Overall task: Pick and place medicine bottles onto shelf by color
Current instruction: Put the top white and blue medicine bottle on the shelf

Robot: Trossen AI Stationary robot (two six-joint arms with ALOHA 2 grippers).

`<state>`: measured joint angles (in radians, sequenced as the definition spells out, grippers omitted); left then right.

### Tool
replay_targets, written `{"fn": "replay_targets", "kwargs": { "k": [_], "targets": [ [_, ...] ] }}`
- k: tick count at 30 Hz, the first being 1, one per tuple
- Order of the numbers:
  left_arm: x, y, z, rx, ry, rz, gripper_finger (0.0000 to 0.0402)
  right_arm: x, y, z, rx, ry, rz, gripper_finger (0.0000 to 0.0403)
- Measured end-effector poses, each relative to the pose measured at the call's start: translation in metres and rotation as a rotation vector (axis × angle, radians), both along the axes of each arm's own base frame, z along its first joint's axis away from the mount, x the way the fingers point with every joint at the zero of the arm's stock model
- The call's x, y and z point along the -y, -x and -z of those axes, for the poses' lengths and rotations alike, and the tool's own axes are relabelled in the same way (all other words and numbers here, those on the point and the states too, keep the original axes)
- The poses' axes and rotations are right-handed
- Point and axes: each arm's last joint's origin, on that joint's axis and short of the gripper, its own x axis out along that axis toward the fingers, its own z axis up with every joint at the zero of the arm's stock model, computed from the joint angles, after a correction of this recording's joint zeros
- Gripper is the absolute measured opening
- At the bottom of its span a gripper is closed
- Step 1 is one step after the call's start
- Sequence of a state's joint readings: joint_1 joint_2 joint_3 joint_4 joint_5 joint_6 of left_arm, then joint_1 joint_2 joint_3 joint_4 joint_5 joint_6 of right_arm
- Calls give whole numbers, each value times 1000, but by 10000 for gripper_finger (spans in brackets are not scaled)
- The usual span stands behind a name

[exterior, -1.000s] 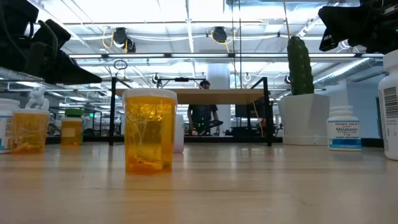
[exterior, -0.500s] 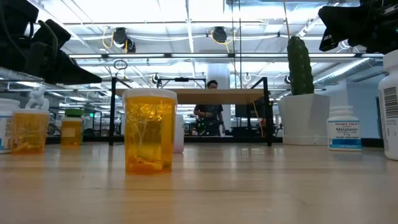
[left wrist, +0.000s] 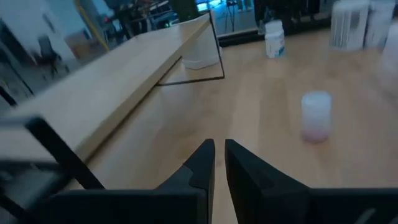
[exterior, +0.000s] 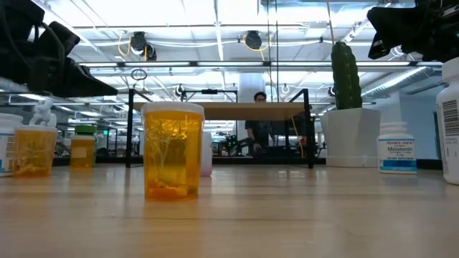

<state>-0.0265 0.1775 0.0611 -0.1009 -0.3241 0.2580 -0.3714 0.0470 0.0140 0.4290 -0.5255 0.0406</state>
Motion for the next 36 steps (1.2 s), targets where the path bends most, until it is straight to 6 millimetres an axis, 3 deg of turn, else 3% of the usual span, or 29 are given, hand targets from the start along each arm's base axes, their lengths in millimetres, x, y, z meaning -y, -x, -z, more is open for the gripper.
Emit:
{"fn": "replay_targets", "kwargs": {
  "k": [4, 10, 15, 26, 30, 36],
  "targets": [
    [0, 0, 0, -29, -93, 20, 40, 0, 0, 0, 1, 0, 0, 20],
    [0, 0, 0, -31, -98, 21, 40, 0, 1, -2, 17, 1, -2, 20],
    [0, 0, 0, -18, -73, 19, 40, 2, 1, -3, 7, -197, 3, 20],
    [0, -2, -24, 285, 85, -1, 40, 3, 1, -4, 7, -358, -19, 20],
    [0, -2, -31, 347, 67, 0, 40, 5, 1, -4, 27, -388, 49, 20],
    [-3, -1, -34, 371, 26, -47, 40, 9, 1, -4, 65, -293, 213, 20]
  ]
}}
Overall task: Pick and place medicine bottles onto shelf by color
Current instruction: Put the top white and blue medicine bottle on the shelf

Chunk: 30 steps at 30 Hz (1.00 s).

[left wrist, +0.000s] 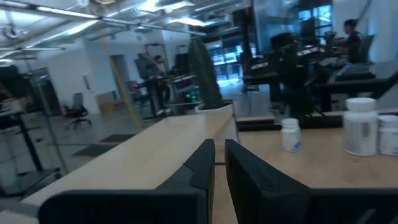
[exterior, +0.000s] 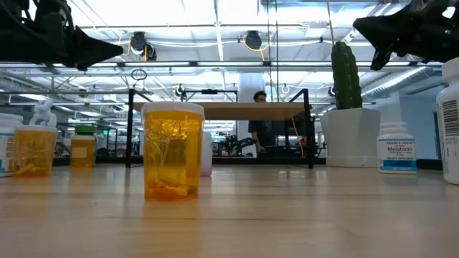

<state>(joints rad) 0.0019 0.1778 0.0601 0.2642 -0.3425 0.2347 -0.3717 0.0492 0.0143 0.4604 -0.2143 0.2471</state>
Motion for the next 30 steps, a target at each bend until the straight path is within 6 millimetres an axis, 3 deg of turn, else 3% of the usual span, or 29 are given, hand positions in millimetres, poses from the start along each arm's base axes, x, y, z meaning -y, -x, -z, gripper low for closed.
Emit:
{"fn": "replay_targets", "kwargs": {
  "k": [8, 12, 13, 16, 19, 25, 30],
  "targets": [
    [-4, -2, 2, -26, 4, -79, 55, 10, -6, 8, -97, -41, 254, 20],
    [-5, -7, 0, -10, 8, -81, 85, 13, -16, 29, -385, -105, 241, 26],
    [-5, -9, -1, 9, 10, -80, 94, 13, -17, 24, -441, -105, 231, 32],
    [-4, -13, -3, 42, 34, -48, 121, 15, -22, 7, -565, -85, 227, 64],
    [-4, -19, -2, 47, 85, -38, 142, 17, -29, 7, -700, -102, 188, 108],
    [-4, -31, -1, -5, 124, -27, 160, 20, -43, 8, -722, -82, 115, 182],
    [-6, -42, -4, -73, 81, -51, 161, 26, -51, 9, -724, 11, 200, 217]
  ]
}}
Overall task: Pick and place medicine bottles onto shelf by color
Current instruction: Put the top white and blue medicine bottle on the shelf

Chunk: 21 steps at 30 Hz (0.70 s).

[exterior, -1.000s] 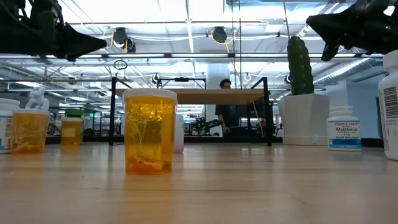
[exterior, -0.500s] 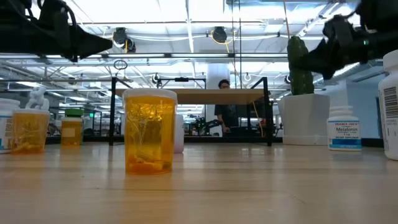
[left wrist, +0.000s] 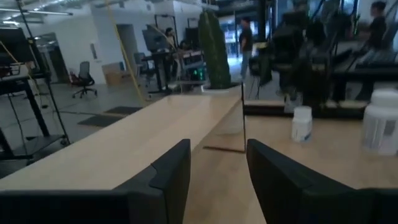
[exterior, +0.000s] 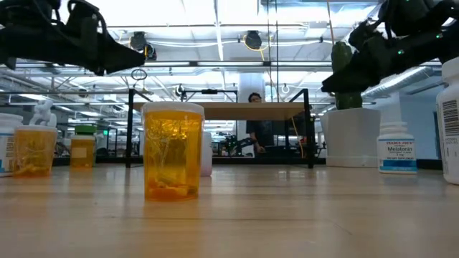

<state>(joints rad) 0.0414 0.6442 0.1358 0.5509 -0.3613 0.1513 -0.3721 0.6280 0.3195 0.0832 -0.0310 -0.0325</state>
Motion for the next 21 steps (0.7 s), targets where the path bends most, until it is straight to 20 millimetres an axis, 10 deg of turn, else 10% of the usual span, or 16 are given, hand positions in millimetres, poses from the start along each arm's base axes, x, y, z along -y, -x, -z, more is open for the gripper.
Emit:
{"fn": "replay_targets", "kwargs": {
  "k": [21],
  "targets": [
    [-2, -19, -38, -215, -62, -48, 161, 1, -20, -47, 7, -9, 17, 222]
  ]
}}
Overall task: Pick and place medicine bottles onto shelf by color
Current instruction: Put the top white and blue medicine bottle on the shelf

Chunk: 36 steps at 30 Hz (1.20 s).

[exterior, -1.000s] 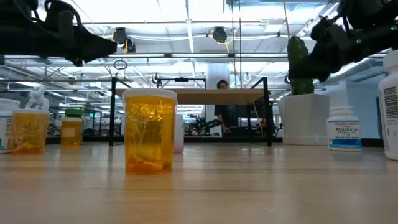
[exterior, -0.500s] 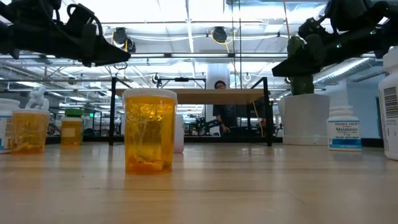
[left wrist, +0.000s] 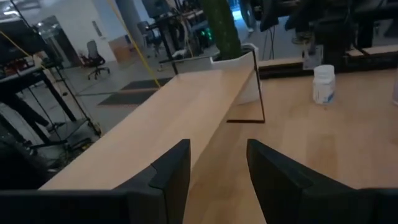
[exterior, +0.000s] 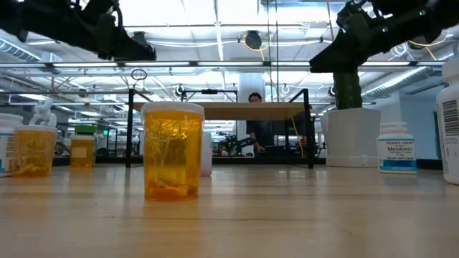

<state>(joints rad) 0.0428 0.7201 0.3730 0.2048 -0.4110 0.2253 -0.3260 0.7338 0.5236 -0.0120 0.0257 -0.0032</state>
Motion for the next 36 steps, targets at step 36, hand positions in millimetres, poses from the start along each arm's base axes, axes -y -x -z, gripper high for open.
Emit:
{"fn": "replay_targets", "kwargs": {
  "k": [36],
  "targets": [
    [11, 2, 23, 111, 150, 122, 161, -53, 5, 6, -890, -331, 57, 304]
  ]
}}
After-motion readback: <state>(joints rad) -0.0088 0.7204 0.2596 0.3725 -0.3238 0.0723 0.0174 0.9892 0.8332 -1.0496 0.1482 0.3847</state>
